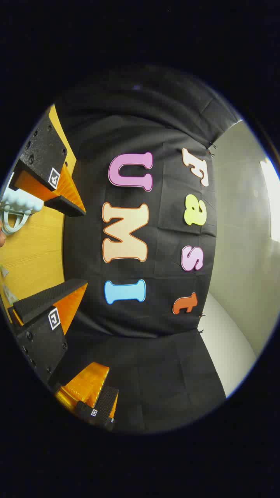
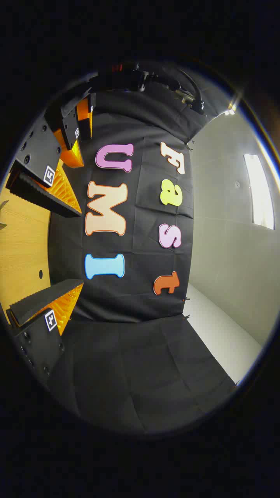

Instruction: First open the suitcase, pack the skin care products into it, and then close the suitcase.

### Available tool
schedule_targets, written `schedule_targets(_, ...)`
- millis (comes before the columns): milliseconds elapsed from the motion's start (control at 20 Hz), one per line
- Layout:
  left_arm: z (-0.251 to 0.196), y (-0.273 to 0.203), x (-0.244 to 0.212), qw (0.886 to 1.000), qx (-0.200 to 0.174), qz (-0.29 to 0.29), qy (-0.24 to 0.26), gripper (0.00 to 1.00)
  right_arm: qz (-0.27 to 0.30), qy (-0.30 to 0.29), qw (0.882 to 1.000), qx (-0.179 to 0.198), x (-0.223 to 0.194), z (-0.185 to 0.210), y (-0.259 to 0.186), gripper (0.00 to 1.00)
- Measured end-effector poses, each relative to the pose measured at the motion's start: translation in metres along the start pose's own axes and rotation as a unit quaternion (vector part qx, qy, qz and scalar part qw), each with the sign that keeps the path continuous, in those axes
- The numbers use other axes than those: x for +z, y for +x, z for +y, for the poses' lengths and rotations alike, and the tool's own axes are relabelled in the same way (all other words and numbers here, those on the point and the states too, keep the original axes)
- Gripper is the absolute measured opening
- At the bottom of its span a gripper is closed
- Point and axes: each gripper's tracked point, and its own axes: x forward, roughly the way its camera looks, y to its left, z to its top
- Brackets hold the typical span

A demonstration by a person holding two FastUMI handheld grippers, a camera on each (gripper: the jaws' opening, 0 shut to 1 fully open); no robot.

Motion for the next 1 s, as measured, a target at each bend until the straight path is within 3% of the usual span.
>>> schedule_targets(350,-0.006,0.0,0.006,1.0,0.0,-0.013,0.001,0.93,-0.003,0.0,1.0,-0.009,0.001,-0.009,0.002,1.0)
schedule_targets(550,-0.01,-0.006,0.003,1.0,-0.002,-0.008,-0.014,0.95,-0.003,-0.008,1.0,-0.001,0.001,-0.005,0.001,0.98)
schedule_targets(1000,-0.003,-0.011,-0.006,1.0,0.013,0.0,0.005,0.95,-0.011,0.016,1.0,0.019,-0.004,0.003,0.0,0.98)
